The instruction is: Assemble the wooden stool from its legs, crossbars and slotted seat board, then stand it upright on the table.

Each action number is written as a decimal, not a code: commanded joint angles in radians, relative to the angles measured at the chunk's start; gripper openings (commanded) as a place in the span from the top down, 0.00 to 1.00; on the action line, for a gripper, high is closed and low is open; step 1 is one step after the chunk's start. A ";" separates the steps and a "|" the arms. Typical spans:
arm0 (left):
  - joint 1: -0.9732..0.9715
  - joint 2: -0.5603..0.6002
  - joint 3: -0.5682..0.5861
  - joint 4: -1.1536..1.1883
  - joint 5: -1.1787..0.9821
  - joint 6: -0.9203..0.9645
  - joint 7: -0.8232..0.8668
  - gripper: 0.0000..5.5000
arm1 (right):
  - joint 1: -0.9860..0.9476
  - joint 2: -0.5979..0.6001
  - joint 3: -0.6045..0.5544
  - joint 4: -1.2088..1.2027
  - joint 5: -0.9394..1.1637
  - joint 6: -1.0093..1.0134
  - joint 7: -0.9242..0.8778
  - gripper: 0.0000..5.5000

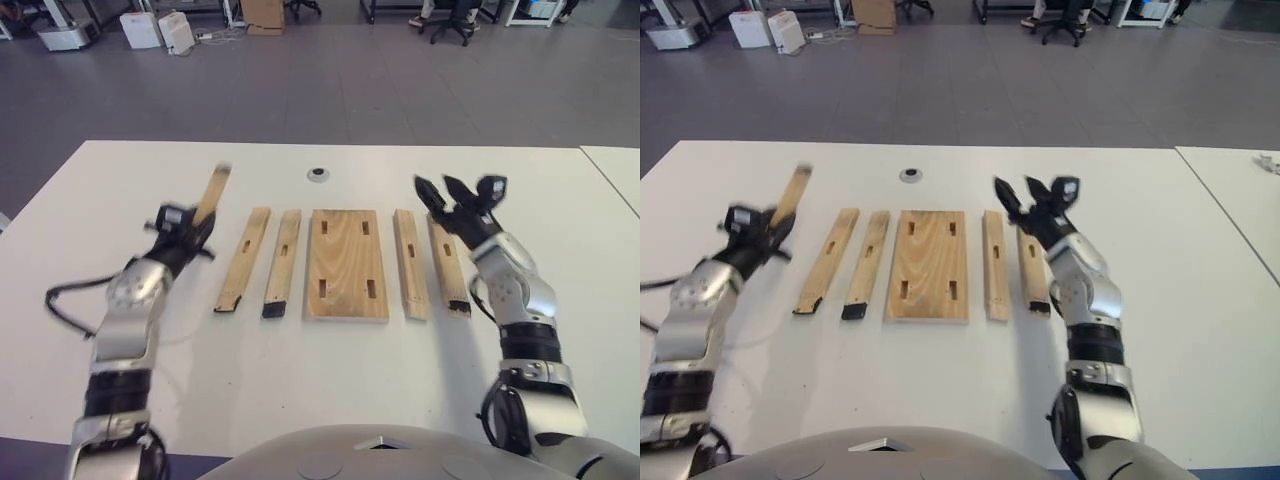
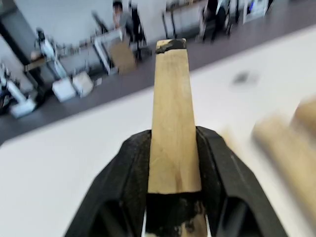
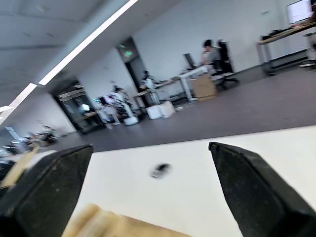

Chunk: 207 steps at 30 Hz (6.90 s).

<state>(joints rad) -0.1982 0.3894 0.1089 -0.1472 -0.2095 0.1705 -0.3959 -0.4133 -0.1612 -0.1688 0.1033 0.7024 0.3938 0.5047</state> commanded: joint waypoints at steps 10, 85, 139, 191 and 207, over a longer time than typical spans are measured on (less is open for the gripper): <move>-0.164 -0.122 -0.261 -0.053 0.045 -0.029 -0.098 0.77 | -0.212 0.170 -0.060 -0.116 0.378 0.336 -0.258 0.53; -0.056 -0.166 -0.172 0.061 0.141 0.015 0.077 0.43 | 0.384 -0.190 0.147 -0.395 -0.376 0.566 -0.302 0.36; 0.238 -0.387 0.232 -0.452 -0.807 0.552 0.596 0.81 | 0.484 -0.409 0.250 -0.530 -0.403 0.177 0.095 0.44; 0.044 -0.208 0.062 -0.637 -0.877 0.372 0.424 0.15 | 0.246 -0.368 0.014 -0.227 -0.436 0.048 0.075 0.44; 0.196 0.071 -0.277 -0.175 -0.231 0.582 0.266 0.26 | 0.245 -0.337 0.071 -0.090 -0.492 -0.004 0.037 0.44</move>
<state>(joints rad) -0.0125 0.4461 -0.1432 -0.3360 -0.4661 0.7163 -0.1153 -0.1560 -0.4999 -0.1056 -0.0019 0.2197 0.3995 0.5433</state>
